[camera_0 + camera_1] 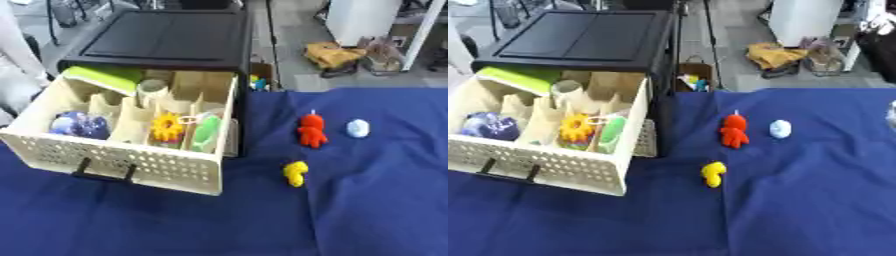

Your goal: Pick up objects from table and place into drawer.

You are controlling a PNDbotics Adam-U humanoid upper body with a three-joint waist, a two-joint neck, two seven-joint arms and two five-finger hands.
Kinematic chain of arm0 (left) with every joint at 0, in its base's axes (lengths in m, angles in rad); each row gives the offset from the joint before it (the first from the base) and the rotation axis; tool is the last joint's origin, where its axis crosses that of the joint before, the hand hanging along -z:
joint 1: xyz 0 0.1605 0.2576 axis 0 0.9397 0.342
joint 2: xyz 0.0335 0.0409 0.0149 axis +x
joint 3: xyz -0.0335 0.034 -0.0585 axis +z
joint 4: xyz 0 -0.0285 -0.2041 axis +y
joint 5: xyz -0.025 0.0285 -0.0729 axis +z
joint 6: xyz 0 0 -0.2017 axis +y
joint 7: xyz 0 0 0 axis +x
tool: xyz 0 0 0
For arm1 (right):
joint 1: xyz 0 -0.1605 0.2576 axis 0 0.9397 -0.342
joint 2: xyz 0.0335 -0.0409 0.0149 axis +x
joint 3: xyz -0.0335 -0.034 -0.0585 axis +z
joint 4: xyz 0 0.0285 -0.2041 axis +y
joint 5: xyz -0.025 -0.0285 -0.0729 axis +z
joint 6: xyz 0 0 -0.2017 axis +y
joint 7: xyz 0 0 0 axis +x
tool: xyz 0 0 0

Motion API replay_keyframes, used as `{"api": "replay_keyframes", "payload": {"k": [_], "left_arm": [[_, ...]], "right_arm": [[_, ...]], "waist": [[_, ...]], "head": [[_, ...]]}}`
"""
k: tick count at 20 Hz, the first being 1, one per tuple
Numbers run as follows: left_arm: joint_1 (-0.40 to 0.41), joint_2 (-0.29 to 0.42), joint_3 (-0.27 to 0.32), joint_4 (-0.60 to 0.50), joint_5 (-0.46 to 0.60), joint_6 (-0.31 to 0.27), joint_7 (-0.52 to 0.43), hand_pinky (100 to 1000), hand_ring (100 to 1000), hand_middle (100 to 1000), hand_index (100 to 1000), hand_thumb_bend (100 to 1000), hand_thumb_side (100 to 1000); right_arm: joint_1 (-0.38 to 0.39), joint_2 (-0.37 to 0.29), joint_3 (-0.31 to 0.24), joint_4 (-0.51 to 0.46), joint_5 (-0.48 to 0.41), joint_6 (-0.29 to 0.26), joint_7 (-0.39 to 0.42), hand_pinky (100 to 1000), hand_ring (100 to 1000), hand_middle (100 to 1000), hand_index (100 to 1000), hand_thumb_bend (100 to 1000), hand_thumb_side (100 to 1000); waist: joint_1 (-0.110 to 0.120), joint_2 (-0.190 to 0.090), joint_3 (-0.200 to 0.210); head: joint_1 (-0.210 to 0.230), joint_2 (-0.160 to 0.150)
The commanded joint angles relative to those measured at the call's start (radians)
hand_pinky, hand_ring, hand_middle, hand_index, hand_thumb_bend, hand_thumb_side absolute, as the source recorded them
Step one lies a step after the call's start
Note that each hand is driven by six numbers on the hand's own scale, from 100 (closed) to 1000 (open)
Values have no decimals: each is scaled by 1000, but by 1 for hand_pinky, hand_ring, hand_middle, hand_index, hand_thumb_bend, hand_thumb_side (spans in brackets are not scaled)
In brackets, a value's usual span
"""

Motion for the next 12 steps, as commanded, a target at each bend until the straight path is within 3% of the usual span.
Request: {"api": "replay_keyframes", "payload": {"k": [1,7,12], "left_arm": [[-5,53,3,-13,6,0,-7,665,774,785,930,407,1000],[-8,68,-1,-13,13,0,-11,665,774,784,929,408,1000],[-8,75,-1,-13,17,0,-12,666,774,785,929,408,1000]], "right_arm": [[-20,-103,43,71,35,48,46,748,786,633,754,203,790],[-34,-177,181,219,106,134,137,792,831,719,846,228,867],[-70,-183,255,337,165,103,209,814,854,757,884,256,899]], "waist": [[-2,-20,-1],[-8,-26,1],[-9,-29,-4]], "head": [[-14,19],[-50,37],[-65,40]]}}
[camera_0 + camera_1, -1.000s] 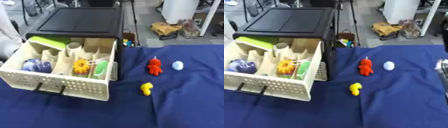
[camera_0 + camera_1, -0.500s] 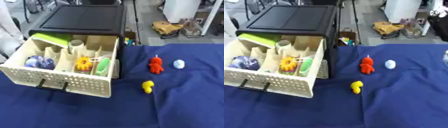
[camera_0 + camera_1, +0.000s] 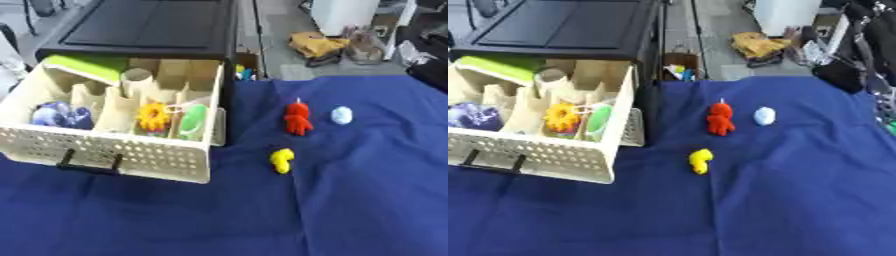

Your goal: Pick up objects from table and place into drawer.

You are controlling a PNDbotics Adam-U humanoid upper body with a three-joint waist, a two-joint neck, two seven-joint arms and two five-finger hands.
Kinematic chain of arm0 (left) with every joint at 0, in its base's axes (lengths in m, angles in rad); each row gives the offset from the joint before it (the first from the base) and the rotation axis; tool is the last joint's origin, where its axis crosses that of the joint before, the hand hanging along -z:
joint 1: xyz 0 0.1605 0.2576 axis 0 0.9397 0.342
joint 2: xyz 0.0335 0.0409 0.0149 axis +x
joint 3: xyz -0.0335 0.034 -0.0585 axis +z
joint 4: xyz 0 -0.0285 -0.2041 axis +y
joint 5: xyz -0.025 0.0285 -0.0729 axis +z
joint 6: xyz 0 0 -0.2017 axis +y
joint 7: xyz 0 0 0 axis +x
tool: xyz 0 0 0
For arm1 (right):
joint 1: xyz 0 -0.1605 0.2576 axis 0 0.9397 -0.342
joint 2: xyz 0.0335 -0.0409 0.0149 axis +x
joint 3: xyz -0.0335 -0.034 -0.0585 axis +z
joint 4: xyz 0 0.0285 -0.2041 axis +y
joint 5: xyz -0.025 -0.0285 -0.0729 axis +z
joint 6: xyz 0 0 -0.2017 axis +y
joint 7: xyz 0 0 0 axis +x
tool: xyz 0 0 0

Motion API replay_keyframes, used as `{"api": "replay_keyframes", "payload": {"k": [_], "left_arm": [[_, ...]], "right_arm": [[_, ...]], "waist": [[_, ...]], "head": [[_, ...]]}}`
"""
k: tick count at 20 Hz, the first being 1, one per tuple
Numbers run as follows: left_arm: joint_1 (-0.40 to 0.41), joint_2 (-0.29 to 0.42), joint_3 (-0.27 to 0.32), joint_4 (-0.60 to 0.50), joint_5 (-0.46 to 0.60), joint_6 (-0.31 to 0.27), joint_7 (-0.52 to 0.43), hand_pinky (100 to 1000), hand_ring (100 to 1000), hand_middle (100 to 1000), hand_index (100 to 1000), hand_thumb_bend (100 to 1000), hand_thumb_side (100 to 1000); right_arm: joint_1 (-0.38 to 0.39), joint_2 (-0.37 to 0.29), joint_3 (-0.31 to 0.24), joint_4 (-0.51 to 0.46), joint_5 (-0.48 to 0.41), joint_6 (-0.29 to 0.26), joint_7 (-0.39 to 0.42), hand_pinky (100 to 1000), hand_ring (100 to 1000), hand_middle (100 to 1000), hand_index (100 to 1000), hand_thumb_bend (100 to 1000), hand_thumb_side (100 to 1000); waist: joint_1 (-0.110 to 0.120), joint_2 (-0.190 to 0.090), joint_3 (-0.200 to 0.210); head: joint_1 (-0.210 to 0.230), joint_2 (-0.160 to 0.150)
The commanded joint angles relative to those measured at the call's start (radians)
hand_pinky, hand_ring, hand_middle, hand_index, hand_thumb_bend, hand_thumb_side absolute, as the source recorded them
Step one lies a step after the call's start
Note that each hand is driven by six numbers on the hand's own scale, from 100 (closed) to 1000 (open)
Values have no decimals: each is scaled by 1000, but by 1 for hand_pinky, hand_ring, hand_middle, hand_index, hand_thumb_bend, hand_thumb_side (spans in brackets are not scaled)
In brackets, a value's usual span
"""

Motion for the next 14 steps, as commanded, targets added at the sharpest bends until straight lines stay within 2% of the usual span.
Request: {"api": "replay_keyframes", "payload": {"k": [1,6,11,14], "left_arm": [[-7,50,5,-13,4,0,-5,666,774,785,929,408,1000],[-3,53,4,-13,5,0,-6,665,775,785,930,408,1000],[2,53,3,-13,3,0,-8,666,775,785,930,408,1000],[4,54,2,-13,2,0,-8,666,775,786,930,409,1000]], "right_arm": [[-37,-42,18,69,47,-30,45,817,859,764,891,263,899],[-86,-25,34,186,118,-101,118,822,870,788,916,284,884],[-155,12,24,303,193,-176,193,824,871,789,924,302,884],[-189,32,8,338,236,-214,235,825,872,790,928,308,880]], "waist": [[0,-19,-3],[1,-22,-10],[2,-24,-14],[2,-25,-16]], "head": [[-9,7],[-10,9],[-6,10],[-1,2]]}}
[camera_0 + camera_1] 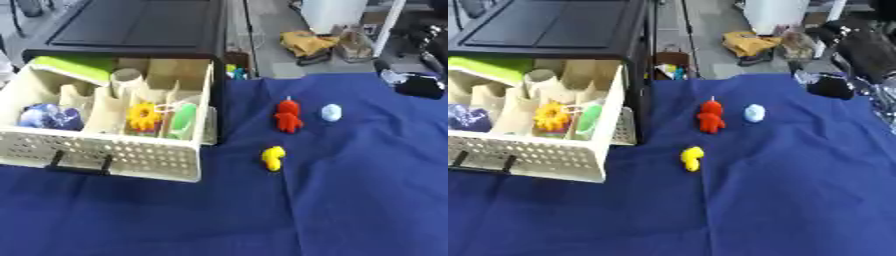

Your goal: Pick up objects from table and place into drawer.

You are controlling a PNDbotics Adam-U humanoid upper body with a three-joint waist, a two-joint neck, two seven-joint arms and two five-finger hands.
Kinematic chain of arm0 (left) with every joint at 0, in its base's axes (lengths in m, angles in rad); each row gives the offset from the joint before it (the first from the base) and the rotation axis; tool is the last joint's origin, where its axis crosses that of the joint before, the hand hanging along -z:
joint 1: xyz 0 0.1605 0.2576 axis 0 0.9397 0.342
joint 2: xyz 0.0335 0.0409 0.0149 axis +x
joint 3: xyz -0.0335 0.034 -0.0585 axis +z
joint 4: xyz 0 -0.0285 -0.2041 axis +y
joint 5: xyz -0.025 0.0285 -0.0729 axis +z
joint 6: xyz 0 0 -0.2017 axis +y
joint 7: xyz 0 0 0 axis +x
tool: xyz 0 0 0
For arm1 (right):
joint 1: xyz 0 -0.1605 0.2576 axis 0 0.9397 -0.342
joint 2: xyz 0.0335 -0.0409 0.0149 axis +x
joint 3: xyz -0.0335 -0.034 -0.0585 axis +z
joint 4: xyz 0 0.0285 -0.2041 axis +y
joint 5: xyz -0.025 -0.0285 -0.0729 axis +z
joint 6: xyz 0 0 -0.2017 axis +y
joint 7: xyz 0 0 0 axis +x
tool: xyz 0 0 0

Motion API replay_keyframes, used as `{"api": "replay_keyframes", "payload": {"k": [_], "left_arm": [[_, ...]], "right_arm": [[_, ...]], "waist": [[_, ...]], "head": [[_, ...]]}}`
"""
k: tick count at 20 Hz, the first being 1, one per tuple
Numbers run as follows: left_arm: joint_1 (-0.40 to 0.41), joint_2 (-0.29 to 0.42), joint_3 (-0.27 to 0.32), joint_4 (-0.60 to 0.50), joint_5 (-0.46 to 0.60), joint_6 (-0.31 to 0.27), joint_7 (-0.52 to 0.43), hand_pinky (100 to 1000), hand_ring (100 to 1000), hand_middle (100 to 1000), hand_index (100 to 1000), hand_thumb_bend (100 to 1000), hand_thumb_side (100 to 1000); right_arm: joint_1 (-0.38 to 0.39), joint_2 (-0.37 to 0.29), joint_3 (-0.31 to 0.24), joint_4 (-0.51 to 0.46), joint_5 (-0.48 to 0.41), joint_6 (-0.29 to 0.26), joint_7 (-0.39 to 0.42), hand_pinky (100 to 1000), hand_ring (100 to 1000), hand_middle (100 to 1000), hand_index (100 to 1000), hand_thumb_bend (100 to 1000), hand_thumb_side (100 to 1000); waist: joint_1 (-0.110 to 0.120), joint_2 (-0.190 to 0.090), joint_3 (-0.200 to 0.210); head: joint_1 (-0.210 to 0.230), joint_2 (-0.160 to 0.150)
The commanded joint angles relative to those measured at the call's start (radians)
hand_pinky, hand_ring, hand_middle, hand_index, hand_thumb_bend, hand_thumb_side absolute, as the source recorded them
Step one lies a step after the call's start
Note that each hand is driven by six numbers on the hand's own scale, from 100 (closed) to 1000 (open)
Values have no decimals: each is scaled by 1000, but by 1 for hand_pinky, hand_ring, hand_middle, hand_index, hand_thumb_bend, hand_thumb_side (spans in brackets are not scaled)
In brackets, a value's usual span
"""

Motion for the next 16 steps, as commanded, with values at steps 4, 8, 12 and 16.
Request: {"api": "replay_keyframes", "payload": {"k": [4,8,12,16], "left_arm": [[3,46,4,-13,0,0,-4,666,775,786,930,408,1000],[5,48,2,-13,-1,0,-5,665,776,786,930,409,1000],[5,50,3,-13,-1,0,-3,666,775,786,930,410,1000],[6,52,6,-13,-1,0,-2,666,775,786,930,410,1000]], "right_arm": [[-62,9,-41,51,93,-57,92,821,870,790,937,330,863],[-95,36,-44,74,117,-73,156,808,856,756,944,356,842],[-125,61,-35,85,119,-77,224,810,856,739,961,378,812],[-148,83,-27,86,119,-70,292,809,856,736,963,381,805]], "waist": [[1,-20,-2],[1,-23,-3],[2,-24,-2],[3,-23,1]], "head": [[8,-14],[11,-22],[9,-16],[2,-6]]}}
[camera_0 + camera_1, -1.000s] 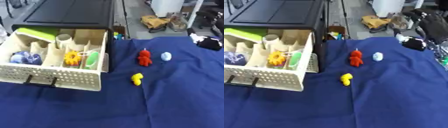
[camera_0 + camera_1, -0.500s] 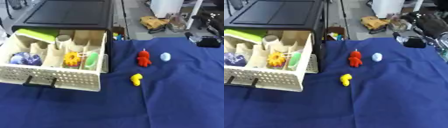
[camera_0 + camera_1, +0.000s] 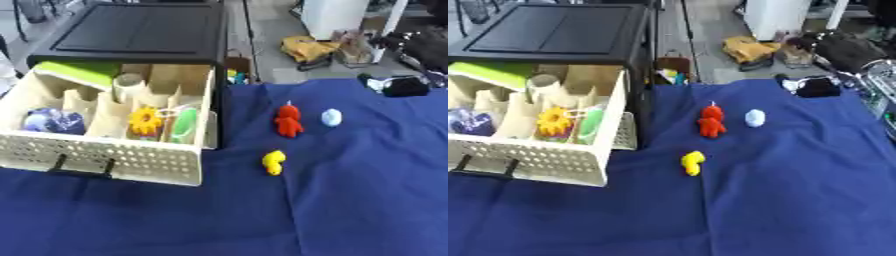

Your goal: Pick up objects from table and place into drawer.

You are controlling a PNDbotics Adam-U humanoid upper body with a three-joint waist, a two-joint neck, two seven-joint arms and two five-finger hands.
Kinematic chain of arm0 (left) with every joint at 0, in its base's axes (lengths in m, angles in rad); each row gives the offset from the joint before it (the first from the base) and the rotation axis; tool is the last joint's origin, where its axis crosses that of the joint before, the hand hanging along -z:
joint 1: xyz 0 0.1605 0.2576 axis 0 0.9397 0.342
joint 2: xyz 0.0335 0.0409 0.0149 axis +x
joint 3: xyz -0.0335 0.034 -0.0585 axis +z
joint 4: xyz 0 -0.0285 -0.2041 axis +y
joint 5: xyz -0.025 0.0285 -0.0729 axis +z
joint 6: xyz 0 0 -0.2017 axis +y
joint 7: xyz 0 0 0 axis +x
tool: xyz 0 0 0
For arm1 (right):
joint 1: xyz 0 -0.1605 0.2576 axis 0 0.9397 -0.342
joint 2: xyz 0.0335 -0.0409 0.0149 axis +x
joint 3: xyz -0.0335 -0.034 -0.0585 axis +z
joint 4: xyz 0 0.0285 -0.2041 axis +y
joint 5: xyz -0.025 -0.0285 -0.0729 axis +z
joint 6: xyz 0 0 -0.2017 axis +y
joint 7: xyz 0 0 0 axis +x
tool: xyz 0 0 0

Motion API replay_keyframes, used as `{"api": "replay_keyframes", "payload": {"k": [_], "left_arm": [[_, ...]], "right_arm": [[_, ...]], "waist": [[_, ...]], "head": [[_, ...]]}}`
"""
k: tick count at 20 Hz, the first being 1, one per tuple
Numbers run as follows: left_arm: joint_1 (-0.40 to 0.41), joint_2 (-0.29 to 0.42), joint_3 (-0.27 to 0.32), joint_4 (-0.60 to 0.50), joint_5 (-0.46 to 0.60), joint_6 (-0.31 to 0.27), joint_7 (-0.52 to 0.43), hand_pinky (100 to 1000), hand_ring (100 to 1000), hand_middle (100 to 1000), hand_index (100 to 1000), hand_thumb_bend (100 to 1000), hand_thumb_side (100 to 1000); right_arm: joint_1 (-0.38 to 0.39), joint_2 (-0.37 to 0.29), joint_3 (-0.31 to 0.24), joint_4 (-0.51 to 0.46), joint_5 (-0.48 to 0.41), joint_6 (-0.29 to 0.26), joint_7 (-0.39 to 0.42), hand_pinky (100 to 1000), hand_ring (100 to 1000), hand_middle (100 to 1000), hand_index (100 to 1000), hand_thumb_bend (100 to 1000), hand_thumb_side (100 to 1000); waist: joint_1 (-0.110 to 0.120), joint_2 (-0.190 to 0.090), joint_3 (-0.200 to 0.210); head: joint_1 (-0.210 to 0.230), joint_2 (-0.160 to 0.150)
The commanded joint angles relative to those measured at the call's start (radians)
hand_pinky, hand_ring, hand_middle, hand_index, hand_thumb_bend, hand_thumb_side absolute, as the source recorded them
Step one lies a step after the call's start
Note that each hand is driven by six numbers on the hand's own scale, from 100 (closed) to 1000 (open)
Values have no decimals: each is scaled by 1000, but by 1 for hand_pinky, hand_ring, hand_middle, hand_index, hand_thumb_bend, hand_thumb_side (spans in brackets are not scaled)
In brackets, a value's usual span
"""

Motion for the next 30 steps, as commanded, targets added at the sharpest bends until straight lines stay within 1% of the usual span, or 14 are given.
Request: {"api": "replay_keyframes", "payload": {"k": [1,8,14,16,19,20,22,24,26,28,30], "left_arm": [[-1,51,8,-13,-1,0,-2,666,775,786,930,410,1000],[-1,48,5,-13,-1,0,-4,666,776,786,931,411,1000],[-1,46,5,-13,-1,0,-7,666,776,787,932,411,1000],[-1,44,4,-13,-2,0,-8,665,777,787,932,410,1000],[0,41,5,-13,-4,0,-8,665,777,787,932,410,1000],[1,40,5,-13,-5,0,-8,665,777,788,932,410,1000],[1,38,5,-13,-7,0,-8,665,777,788,932,410,1000],[0,37,5,-13,-8,0,-8,665,778,788,932,410,1000],[0,37,3,-13,-10,0,-8,665,778,788,932,410,1000],[-2,37,0,-13,-11,0,-8,665,778,788,933,409,1000],[-3,36,-3,-13,-13,0,-8,666,778,788,933,409,1000]], "right_arm": [[-36,-5,-3,-4,6,8,54,809,857,737,966,387,797],[-74,40,6,19,3,34,172,812,860,741,988,411,756],[-99,69,-1,33,18,54,274,813,863,749,992,419,741],[-102,79,-6,43,21,58,308,815,868,766,994,428,733],[-118,87,-36,5,9,83,488,816,875,805,995,435,728],[-120,88,-43,-12,4,95,530,818,881,824,995,440,726],[-121,91,-50,-37,-6,114,580,824,899,866,997,447,722],[-123,98,-53,-53,-27,126,602,826,912,882,999,458,725],[-128,106,-45,-67,-48,132,619,830,920,903,1000,470,708],[-136,115,-36,-63,-34,142,636,835,928,920,1000,485,682],[-142,126,-36,-42,-3,149,643,835,930,922,1000,487,682]], "waist": [[2,-17,2],[3,-14,4],[5,-9,7],[6,-5,9],[9,-2,10],[9,-1,11],[11,2,12],[11,4,13],[11,5,13],[10,5,12],[9,5,13]], "head": [[-5,6],[-12,8],[-21,4],[-24,1],[-26,-1],[-27,-1],[-29,-1],[-29,-3],[-28,-2],[-30,-2],[-31,-4]]}}
